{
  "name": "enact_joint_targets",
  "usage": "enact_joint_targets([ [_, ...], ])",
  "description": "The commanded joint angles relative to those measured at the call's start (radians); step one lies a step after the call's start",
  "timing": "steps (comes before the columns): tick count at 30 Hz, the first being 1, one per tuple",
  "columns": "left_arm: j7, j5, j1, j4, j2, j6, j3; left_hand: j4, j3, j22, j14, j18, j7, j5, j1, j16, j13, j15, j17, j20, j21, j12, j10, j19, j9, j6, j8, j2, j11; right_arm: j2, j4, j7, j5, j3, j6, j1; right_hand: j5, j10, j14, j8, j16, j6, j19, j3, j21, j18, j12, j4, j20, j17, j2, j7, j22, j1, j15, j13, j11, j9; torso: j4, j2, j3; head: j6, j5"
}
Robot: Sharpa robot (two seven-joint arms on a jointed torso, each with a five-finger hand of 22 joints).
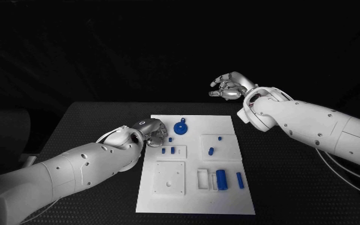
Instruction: Assemble the parts on the task board
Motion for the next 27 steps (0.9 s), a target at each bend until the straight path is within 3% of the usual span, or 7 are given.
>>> enact_joint_targets([
  [1, 0.023, 0.028, 0.0, -0.004, -0.011, -0.043, 0.01, 0.001, 0.008, 0.018, -0.006, 0.019, 0.011, 0.0, 0.004, 0.002, -0.001, 0.003, -0.001, -0.031, 0.002, -0.007, -0.012, 0.0, 0.003, 0.009, 0.006, -0.006, 0.007, -0.004, -0.001, 0.01, -0.009, 0.0, 0.03, -0.001, -0.002, -0.019, -0.018, 0.001, -0.009, -0.002, -0.019, 0.004, -0.014, 0.007, -0.011, -0.008, 0.003, -0.008, 0.008, 0.009, 0.017, 0.002, 0.002, -0.012, 0.003, -0.002, 0.0004, -0.001, 0.0008, 0.003, 0.001],
  [4, 0.036, 0.069, 0.002, -0.006, -0.024, -0.06, 0.025, 0.002, 0.012, 0.018, -0.007, 0.02, 0.015, 0.001, 0.008, 0.001, 0.0, 0.004, -0.002, -0.028, 0.002, -0.009, -0.014, -0.001, 0.007, 0.022, 0.014, -0.008, 0.009, -0.011, 0.0, 0.019, -0.009, 0.0, 0.042, -0.004, -0.016, -0.03, -0.035, 0.003, -0.023, -0.002, -0.036, 0.011, -0.029, 0.007, -0.051, -0.012, 0.012, -0.019, 0.01, 0.012, 0.016, 0.005, 0.005, -0.05, 0.006, -0.002, -0.0001, 0.0, 0.0004, 0.006, 0.001],
  [10, 0.067, 0.189, 0.021, 0.0, -0.045, -0.075, 0.033, 0.005, 0.017, 0.016, -0.023, 0.018, 0.013, 0.004, 0.004, -0.015, -0.001, 0.011, -0.01, -0.022, -0.007, -0.016, -0.024, -0.013, 0.01, 0.033, 0.023, -0.014, 0.015, -0.025, 0.005, 0.034, -0.044, -0.001, 0.077, -0.016, -0.049, -0.044, -0.043, 0.015, -0.028, 0.007, -0.048, 0.033, -0.039, 0.007, -0.253, -0.024, 0.019, -0.04, 0.017, 0.016, 0.02, 0.015, 0.013, -0.213, 0.013, -0.001, -0.0001, -0.001, 0.0002, 0.012, 0.0],
  [15, 0.124, 0.488, 0.051, 0.023, -0.078, -0.064, 0.034, 0.016, 0.013, 0.013, -0.031, 0.016, 0.013, 0.004, -0.019, -0.031, 0.001, 0.013, -0.018, -0.017, -0.017, -0.018, -0.025, -0.023, 0.012, 0.032, 0.026, -0.017, 0.017, -0.048, 0.02, 0.04, -0.148, -0.007, 0.111, -0.035, -0.096, 0.002, -0.04, 0.032, -0.022, 0.026, -0.038, 0.063, -0.037, 0.007, -0.463, -0.034, 0.016, -0.056, 0.026, 0.018, 0.02, 0.04, 0.023, -0.379, 0.024, 0.001, -0.0008, -0.001, 0.0003, 0.017, -0.017],
  [19, 0.181, 0.721, 0.067, 0.061, -0.113, -0.036, 0.034, 0.017, 0.013, 0.013, -0.032, 0.016, 0.013, 0.004, -0.02, -0.033, 0.001, 0.013, -0.02, -0.017, -0.018, -0.018, -0.025, -0.024, 0.012, 0.032, 0.026, -0.017, 0.017, -0.07, 0.037, 0.041, -0.238, -0.02, 0.13, -0.054, -0.097, 0.005, -0.04, 0.033, -0.022, 0.027, -0.038, 0.064, -0.038, 0.007, -0.47, -0.035, 0.016, -0.057, 0.026, 0.017, 0.02, 0.042, 0.023, -0.385, 0.025, 0.001, 0.0005, -0.003, 0.0001, 0.019, -0.036],
  [21, 0.222, 0.871, 0.079, 0.095, -0.142, -0.011, 0.034, 0.044, 0.009, -0.012, -0.124, -0.003, 0.013, 0.001, -0.079, -0.135, 0.002, 0.031, -0.066, 0.004, -0.082, -0.022, -0.03, -0.098, 0.014, 0.028, 0.027, -0.007, 0.031, -0.084, 0.053, 0.038, -0.321, -0.031, 0.136, -0.063, -0.135, 0.017, -0.016, 0.054, -0.017, 0.058, -0.019, 0.091, -0.029, 0.007, -0.557, -0.042, 0.008, -0.066, 0.029, 0.003, 0.021, 0.075, 0.028, -0.441, 0.03, 0.009, -0.0006, -0.002, 0.0004, 0.019, -0.041],
  [27, 0.309, 1.087, 0.088, 0.178, -0.211, 0.051, 0.034, 0.042, -0.02, -0.041, -0.112, -0.019, 0.013, -0.024, -0.109, -0.239, 0.007, 0.045, -0.111, 0.015, -0.143, -0.025, -0.035, -0.12, 0.022, 0.024, 0.037, 0.008, 0.037, -0.108, 0.09, 0.011, -0.518, -0.043, 0.158, -0.09, -0.185, 0.175, 0.02, 0.072, -0.016, 0.09, 0.01, 0.132, -0.024, 0.007, -0.747, -0.027, -0.001, -0.096, 0.011, -0.013, 0.019, 0.101, 0.02, -0.554, 0.023, 0.015, -0.0015, -0.004, 0.0012, 0.02, -0.048],
])
